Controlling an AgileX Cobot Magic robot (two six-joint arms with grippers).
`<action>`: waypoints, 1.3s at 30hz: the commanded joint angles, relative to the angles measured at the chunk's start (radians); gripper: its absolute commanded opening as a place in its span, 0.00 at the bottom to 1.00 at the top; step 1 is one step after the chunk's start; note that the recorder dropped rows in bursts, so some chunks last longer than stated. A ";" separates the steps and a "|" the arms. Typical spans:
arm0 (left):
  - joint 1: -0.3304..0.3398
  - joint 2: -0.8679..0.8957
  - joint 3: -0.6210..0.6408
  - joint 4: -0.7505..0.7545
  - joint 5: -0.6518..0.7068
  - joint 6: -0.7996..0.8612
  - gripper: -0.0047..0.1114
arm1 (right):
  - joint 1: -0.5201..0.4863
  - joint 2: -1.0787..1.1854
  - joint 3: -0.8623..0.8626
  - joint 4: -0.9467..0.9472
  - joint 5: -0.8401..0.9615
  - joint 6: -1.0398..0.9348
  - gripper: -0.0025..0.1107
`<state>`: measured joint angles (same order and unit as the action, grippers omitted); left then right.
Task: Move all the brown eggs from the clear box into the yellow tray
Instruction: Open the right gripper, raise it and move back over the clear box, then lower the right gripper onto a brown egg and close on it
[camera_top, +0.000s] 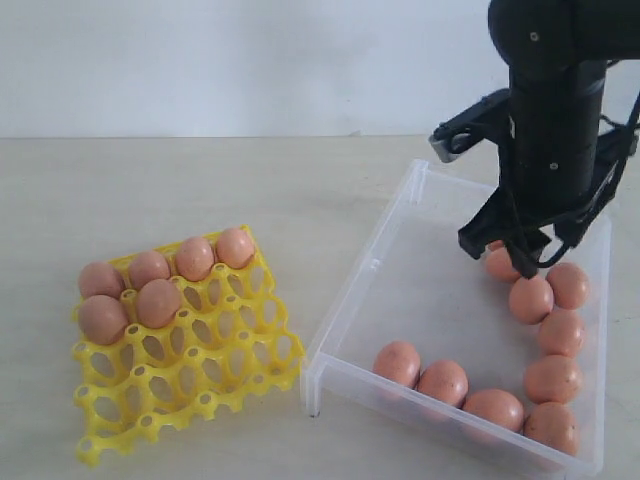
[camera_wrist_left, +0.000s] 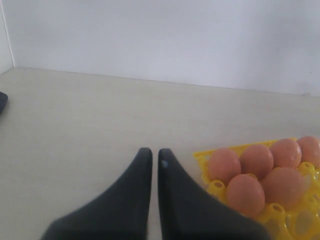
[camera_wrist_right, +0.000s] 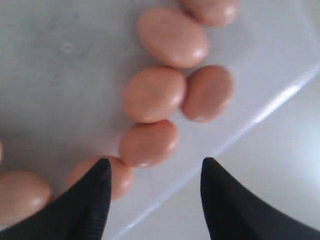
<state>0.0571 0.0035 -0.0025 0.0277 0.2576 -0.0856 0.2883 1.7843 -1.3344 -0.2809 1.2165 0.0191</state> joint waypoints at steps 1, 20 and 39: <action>0.003 -0.003 0.003 0.002 -0.004 0.000 0.08 | -0.059 0.028 -0.003 0.220 0.002 -0.108 0.44; 0.003 -0.003 0.003 0.002 -0.004 0.000 0.08 | -0.059 0.108 -0.003 0.092 -0.203 0.433 0.44; 0.003 -0.003 0.003 0.002 -0.004 0.000 0.08 | -0.111 0.112 -0.003 0.076 -0.157 0.758 0.44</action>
<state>0.0571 0.0035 -0.0025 0.0277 0.2576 -0.0856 0.2098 1.8985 -1.3344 -0.2009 1.0352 0.7787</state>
